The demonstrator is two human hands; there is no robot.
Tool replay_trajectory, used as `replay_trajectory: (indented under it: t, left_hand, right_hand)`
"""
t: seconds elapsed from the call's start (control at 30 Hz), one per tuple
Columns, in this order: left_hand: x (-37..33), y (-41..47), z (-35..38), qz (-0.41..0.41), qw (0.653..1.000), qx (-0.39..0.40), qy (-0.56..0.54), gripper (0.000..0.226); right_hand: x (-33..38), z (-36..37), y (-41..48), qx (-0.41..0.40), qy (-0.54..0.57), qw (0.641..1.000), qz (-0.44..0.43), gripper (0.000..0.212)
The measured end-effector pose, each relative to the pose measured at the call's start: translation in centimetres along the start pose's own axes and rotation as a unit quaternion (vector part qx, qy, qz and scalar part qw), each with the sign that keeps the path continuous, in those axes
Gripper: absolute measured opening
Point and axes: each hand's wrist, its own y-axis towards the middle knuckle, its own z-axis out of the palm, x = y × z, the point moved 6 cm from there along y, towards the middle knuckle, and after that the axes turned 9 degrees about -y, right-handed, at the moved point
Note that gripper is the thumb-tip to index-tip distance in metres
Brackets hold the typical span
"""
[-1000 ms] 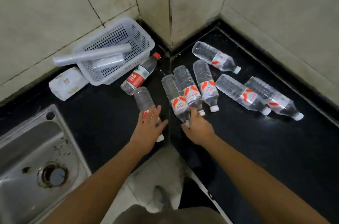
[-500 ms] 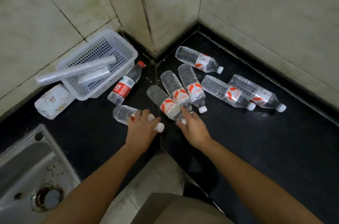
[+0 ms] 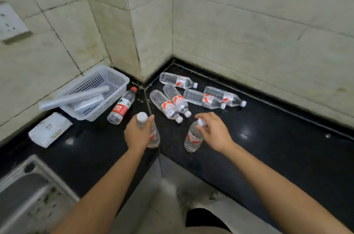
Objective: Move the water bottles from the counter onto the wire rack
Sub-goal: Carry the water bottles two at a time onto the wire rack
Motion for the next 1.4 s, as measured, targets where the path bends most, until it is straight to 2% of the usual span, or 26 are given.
replay_trajectory:
  t: [0.13,0.27,0.47,0.63,0.7,0.8,0.9,1.07,1.23,1.27,1.33,1.4]
  left_hand:
    - [-1.3,-5.2,5.1,0.022,0.995,0.092,-0.016,0.029]
    - [-1.8,-11.4,11.4,0.026,0.979,0.202,-0.021,0.028]
    - [-1.9,-19.8,19.0,0.029,0.945,0.326,-0.005,0.026]
    - [-2.2,-24.6,22.7,0.09,0.923,0.368,0.069,0.034]
    - [-2.2,-25.9,23.6,0.102,0.914,0.379,0.101,0.037]
    - [-2.1,-26.6,23.3,0.117,0.922,0.348,0.122,0.04]
    - [-1.4,-26.5,22.6,0.11,0.928,0.334,0.12,0.044]
    - [-1.0,-27.6,23.1,0.111,0.907,0.392,0.105,0.068]
    - [-0.4,-25.8,24.3,0.086,0.898,0.426,0.071,0.084]
    - [-0.4,-25.1,25.0,0.075,0.896,0.433,0.065,0.081]
    - [-1.6,-24.4,26.3,0.057,0.892,0.446,0.045,0.054]
    - [-2.6,-23.5,28.1,0.043,0.887,0.458,0.029,0.03]
  right_hand:
    - [-5.3,-4.2,-8.1,-0.047,-0.025,0.993,0.103,0.044]
    - [-9.8,-7.5,-16.1,-0.085,-0.058,0.981,0.163,0.039]
    - [-16.4,-9.8,-23.8,-0.052,-0.083,0.969,0.228,0.042]
    - [-20.1,-10.9,-26.6,-0.082,-0.004,0.967,0.24,0.046]
    - [-20.5,-9.8,-27.3,-0.063,0.038,0.968,0.242,0.044]
    - [-20.2,-8.0,-27.4,-0.032,0.088,0.972,0.215,0.045]
    - [-20.0,-7.2,-26.7,-0.02,0.128,0.974,0.184,0.043]
    - [-21.0,-7.4,-25.1,-0.032,0.133,0.979,0.154,0.045]
    - [-22.1,-7.8,-25.7,-0.055,0.147,0.966,0.206,0.042]
    - [-22.3,-7.9,-25.6,-0.059,0.155,0.96,0.225,0.047]
    - [-23.0,-8.0,-25.5,-0.074,0.189,0.938,0.28,0.054]
    - [-23.7,-8.6,-25.8,-0.107,0.204,0.917,0.325,0.043]
